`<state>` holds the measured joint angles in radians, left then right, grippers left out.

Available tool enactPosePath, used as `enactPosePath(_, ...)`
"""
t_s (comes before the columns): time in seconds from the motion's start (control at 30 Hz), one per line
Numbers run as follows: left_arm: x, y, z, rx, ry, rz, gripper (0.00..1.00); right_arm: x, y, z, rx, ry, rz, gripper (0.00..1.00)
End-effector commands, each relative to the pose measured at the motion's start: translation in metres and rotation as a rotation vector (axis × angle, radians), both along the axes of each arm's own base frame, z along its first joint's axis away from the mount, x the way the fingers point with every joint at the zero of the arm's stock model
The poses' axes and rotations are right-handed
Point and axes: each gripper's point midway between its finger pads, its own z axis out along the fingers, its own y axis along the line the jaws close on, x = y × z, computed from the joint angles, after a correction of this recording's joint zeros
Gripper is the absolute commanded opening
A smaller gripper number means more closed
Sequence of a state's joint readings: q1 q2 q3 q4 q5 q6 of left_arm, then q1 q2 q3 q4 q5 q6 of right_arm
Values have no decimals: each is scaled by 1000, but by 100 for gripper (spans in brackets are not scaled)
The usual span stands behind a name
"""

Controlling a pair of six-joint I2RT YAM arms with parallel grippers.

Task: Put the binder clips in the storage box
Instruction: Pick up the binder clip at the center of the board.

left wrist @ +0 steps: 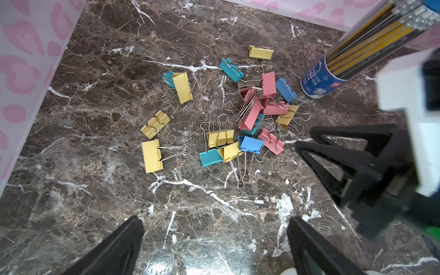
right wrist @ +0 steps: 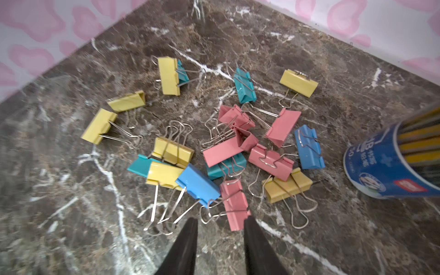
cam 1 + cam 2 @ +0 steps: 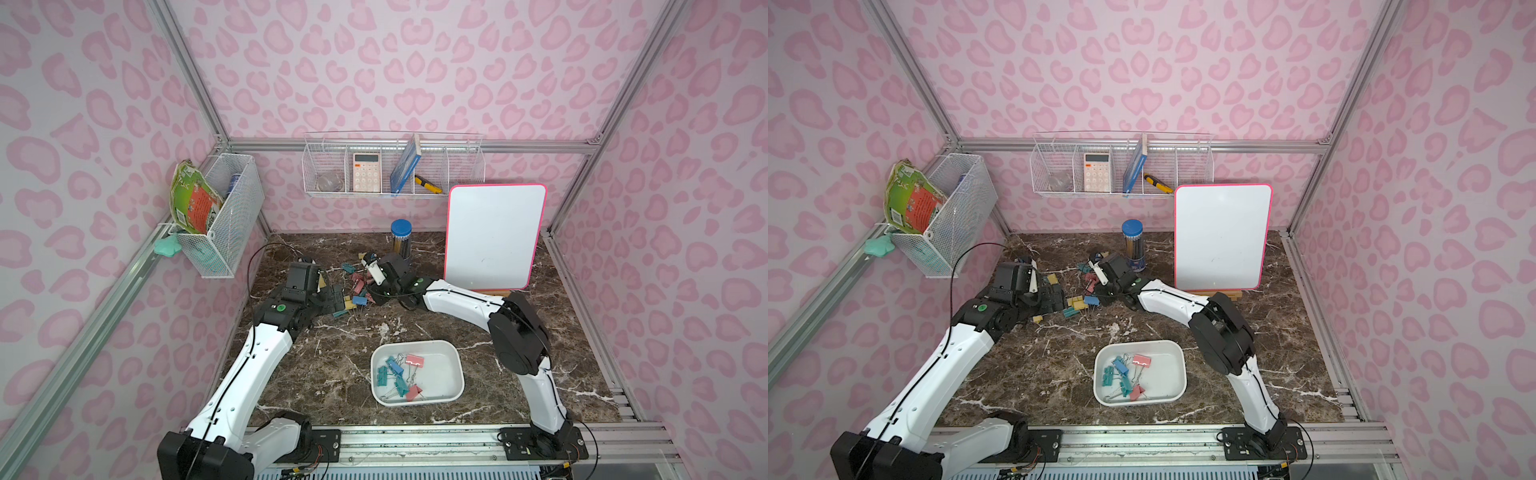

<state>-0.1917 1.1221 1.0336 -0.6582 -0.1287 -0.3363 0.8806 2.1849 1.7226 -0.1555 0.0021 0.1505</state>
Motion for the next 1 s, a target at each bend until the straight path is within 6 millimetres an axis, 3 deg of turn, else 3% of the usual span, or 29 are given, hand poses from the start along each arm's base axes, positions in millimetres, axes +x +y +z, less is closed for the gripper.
enactPosePath(0.0,0,2,2,10,-10,-2,99,1,0,-25,-128,-4,40,37)
enactPosePath(0.27,0,-5,1,-23,-11,-26,99,7,13,-60,-193,19,61,36)
enactPosePath(0.47,1,-4,2,-16,-13,-21,99,10,18,-68,-206,13,55,17)
enactPosePath(0.73,1,-4,3,-14,-16,-21,99,11,11,-49,-223,-31,19,5)
enactPosePath(0.87,0,-4,3,-16,-16,-23,99,3,4,-32,-185,-40,12,3)
enactPosePath(0.97,0,-8,3,-29,-17,-38,99,-6,-6,-5,-122,-45,-5,1)
